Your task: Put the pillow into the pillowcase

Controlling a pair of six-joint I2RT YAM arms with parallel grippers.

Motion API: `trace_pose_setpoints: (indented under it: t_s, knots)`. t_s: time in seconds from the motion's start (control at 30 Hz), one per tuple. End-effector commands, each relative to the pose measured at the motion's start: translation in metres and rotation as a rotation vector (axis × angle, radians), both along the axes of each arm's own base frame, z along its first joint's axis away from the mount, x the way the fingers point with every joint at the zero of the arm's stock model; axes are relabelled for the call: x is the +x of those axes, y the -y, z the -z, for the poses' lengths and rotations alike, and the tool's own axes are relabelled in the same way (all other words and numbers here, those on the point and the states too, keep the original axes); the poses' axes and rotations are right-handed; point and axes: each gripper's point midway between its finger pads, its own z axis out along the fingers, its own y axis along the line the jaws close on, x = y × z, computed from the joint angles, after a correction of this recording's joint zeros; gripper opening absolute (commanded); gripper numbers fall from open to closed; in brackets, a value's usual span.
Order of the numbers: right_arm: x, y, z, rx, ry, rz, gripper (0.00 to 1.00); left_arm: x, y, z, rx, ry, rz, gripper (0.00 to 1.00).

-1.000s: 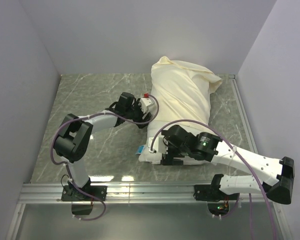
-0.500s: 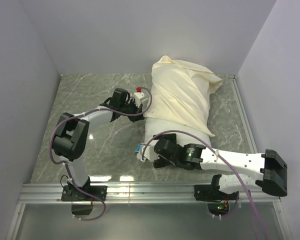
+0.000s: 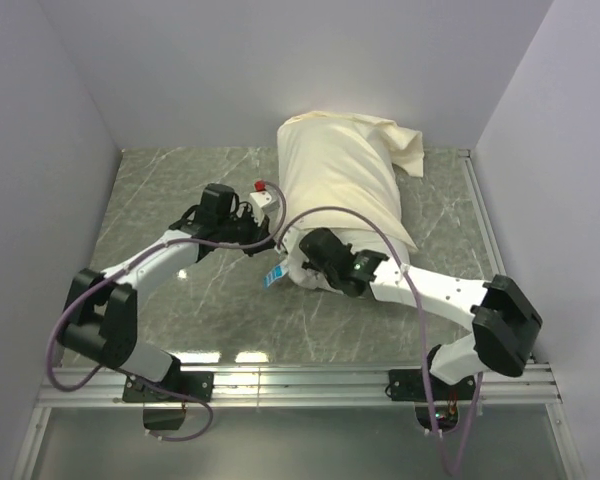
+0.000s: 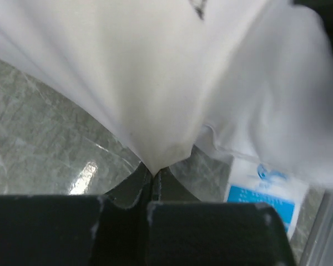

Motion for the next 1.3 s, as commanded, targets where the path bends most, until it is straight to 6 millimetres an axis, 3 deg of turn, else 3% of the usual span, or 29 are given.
trace_pose_setpoints:
  t_s: [0.0,0.13,0.17,0.27,0.33,0.37,0.4,0.43,0.5,0.53,0.63,0.7,0.8,0.83,0.9,1.0,1.03,1.07,1.1,1.13,1.2,1.23,1.27]
  knots:
    - [0.047,0.020,-0.024,0.059,0.099,0.224,0.00,-0.074,-0.002,-0.017,-0.062,-0.149,0.159,0.00]
    - [0.067,0.013,-0.025,0.099,0.090,0.303,0.00,-0.106,-0.001,-0.035,-0.108,-0.208,0.239,0.00]
    - [0.067,0.010,-0.016,0.107,0.060,0.324,0.00,-0.113,0.000,-0.035,-0.109,-0.237,0.252,0.00]
    - [0.063,0.000,-0.018,0.164,0.003,0.348,0.01,-0.115,0.000,-0.036,-0.121,-0.288,0.231,0.00]
    - [0.054,-0.011,-0.022,0.212,-0.063,0.302,0.13,-0.106,-0.001,-0.034,-0.121,-0.309,0.182,0.00]
    - [0.045,-0.009,-0.034,0.228,-0.086,0.271,0.22,-0.099,-0.005,-0.034,-0.127,-0.315,0.153,0.00]
    - [0.036,-0.015,-0.039,0.265,-0.130,0.213,0.46,-0.093,-0.006,-0.036,-0.138,-0.309,0.138,0.00]
    - [0.028,-0.009,-0.061,0.309,-0.122,0.174,0.56,-0.088,-0.008,-0.036,-0.145,-0.328,0.105,0.00]
    - [0.012,-0.002,-0.077,0.343,-0.164,0.102,0.68,-0.076,-0.016,-0.037,-0.163,-0.333,0.053,0.00]
    - [0.009,0.011,-0.099,0.375,-0.127,0.083,0.70,-0.069,-0.017,-0.036,-0.173,-0.343,0.017,0.00]
    - [-0.005,0.045,-0.124,0.390,-0.091,0.025,0.73,-0.049,-0.031,-0.032,-0.177,-0.346,-0.056,0.00]
    - [-0.002,0.079,-0.125,0.359,-0.060,0.055,0.73,-0.028,-0.046,-0.032,-0.173,-0.316,-0.129,0.00]
    - [0.000,0.141,-0.102,0.257,-0.021,0.137,0.71,-0.010,-0.061,-0.031,-0.169,-0.326,-0.187,0.00]
    - [-0.010,0.147,-0.086,0.260,-0.075,0.099,0.71,-0.007,-0.063,-0.026,-0.154,-0.322,-0.186,0.00]
    - [-0.018,0.169,-0.076,0.302,-0.133,0.134,0.73,-0.007,-0.067,-0.019,-0.128,-0.326,-0.199,0.00]
    - [-0.042,0.147,-0.081,0.396,-0.205,0.035,0.75,-0.006,-0.069,-0.009,-0.101,-0.341,-0.208,0.00]
    - [-0.049,0.127,-0.085,0.431,-0.217,-0.010,0.75,-0.006,-0.069,-0.006,-0.104,-0.361,-0.215,0.00]
    - [-0.043,0.113,-0.090,0.444,-0.183,-0.035,0.73,-0.007,-0.067,-0.004,-0.108,-0.372,-0.211,0.00]
    - [-0.047,0.090,-0.088,0.397,-0.168,-0.089,0.67,-0.006,-0.065,-0.003,-0.114,-0.385,-0.211,0.00]
    - [-0.043,0.079,-0.072,0.369,-0.201,-0.082,0.66,-0.007,-0.062,-0.003,-0.117,-0.401,-0.210,0.00]
    - [-0.035,0.054,-0.061,0.344,-0.212,-0.110,0.65,-0.007,-0.056,-0.007,-0.116,-0.405,-0.193,0.00]
    - [-0.032,0.034,-0.042,0.313,-0.272,-0.119,0.65,-0.009,-0.053,-0.008,-0.116,-0.412,-0.184,0.00]
    - [-0.021,0.021,-0.040,0.319,-0.254,-0.118,0.65,-0.013,-0.048,-0.012,-0.118,-0.411,-0.161,0.00]
